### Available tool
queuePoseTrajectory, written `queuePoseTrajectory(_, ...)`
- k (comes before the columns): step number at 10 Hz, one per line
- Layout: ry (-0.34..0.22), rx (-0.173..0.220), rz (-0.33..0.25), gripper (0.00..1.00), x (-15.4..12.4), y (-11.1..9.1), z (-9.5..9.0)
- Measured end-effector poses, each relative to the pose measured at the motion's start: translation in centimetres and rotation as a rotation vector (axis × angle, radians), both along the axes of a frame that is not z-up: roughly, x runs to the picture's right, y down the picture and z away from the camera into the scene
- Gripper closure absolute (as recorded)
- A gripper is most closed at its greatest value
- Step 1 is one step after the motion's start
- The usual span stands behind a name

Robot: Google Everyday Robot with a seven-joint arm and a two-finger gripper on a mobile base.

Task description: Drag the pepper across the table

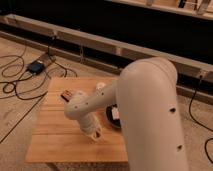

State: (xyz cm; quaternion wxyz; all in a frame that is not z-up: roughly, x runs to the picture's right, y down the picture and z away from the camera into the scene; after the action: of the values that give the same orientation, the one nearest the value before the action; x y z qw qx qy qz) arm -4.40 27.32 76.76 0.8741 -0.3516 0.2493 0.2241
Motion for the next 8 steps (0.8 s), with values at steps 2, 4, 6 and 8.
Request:
queuePoseTrajectory(2,-0.014,-0.007,-0.019,1.0,0.2,1.6,-1.7)
queuePoseTrajectory(4,-0.026,-0.021,-0.035,1.0,0.3,2.9,-2.7)
queuePoseTrajectory(6,-0.036,-0.034,-0.051,0.98,0.2,3.9,-3.3)
queuePoseTrajectory(8,-0.041,-0.043,-0.067,0.79,0.2,4.4,-3.4)
